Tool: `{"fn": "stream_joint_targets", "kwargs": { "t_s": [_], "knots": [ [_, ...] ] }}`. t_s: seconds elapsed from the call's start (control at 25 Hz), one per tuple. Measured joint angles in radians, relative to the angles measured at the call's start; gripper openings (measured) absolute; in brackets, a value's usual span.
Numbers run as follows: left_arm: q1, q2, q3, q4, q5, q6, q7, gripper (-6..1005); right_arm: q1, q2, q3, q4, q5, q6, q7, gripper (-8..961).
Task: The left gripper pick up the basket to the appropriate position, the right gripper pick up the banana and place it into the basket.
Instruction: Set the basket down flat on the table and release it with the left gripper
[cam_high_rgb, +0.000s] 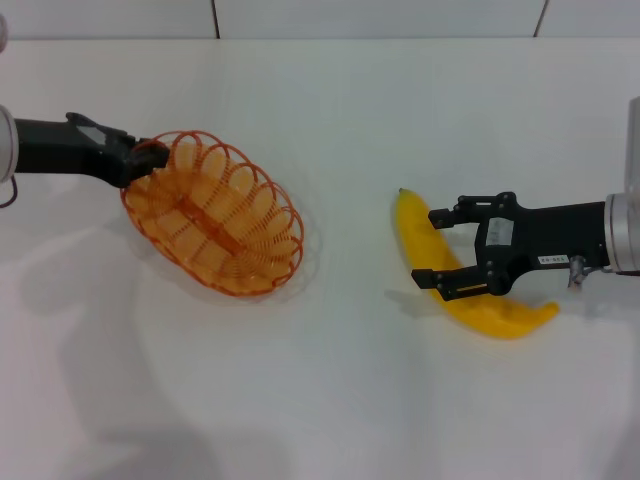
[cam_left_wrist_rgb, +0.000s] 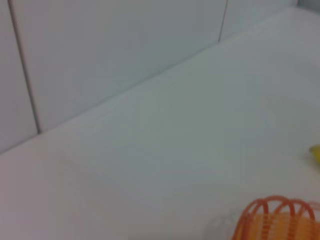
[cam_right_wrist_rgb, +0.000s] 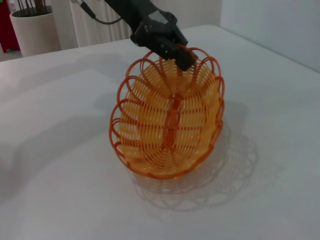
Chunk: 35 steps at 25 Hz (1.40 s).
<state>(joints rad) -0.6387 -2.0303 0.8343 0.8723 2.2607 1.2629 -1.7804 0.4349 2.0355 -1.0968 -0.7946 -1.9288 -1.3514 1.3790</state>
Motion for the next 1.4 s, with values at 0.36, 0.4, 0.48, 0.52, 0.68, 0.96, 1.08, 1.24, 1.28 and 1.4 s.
{"fn": "stream_joint_targets", "kwargs": {
  "t_s": [0.36,0.4,0.48,0.52,0.68,0.96,1.08,1.24,1.28,1.4],
  "knots": [
    [0.005,0.001,-0.006,-0.092,-0.090,-0.085,0.040,111,0.001,0.000,0.000,0.000,0.000,-0.001,0.000,859],
    [0.003,0.002,-0.006,-0.107,-0.091,-0.091,0.044,107,0.001,0.000,0.000,0.000,0.000,-0.001,0.000,859],
    [0.001,0.004,-0.006,-0.123,-0.089,-0.094,0.048,102,0.001,0.000,0.000,0.000,0.000,-0.001,0.000,859],
    [0.000,0.005,-0.006,-0.125,-0.088,-0.094,0.048,101,0.001,0.000,0.000,0.000,0.000,-0.001,0.000,859],
    [0.003,0.005,-0.006,-0.127,-0.089,-0.096,0.049,98,0.001,0.000,0.000,0.000,-0.001,-0.001,0.000,858],
    [0.013,0.003,-0.009,-0.140,-0.089,-0.107,0.041,98,0.001,0.000,0.000,0.000,-0.001,-0.002,0.000,858],
    [0.019,0.002,-0.012,-0.163,-0.091,-0.127,0.039,97,0.001,0.000,0.000,0.000,-0.001,-0.002,0.000,858],
    [0.016,0.002,-0.014,-0.199,-0.096,-0.177,0.038,97,0.001,0.000,0.000,0.000,-0.001,-0.003,0.000,858],
    [0.014,0.002,-0.014,-0.201,-0.099,-0.184,0.039,97,0.001,0.000,0.000,0.000,-0.001,-0.003,0.000,858],
    [0.002,0.003,-0.012,-0.202,-0.111,-0.190,0.051,97,0.001,0.000,0.000,0.000,-0.001,-0.002,0.000,858]
  ]
}}
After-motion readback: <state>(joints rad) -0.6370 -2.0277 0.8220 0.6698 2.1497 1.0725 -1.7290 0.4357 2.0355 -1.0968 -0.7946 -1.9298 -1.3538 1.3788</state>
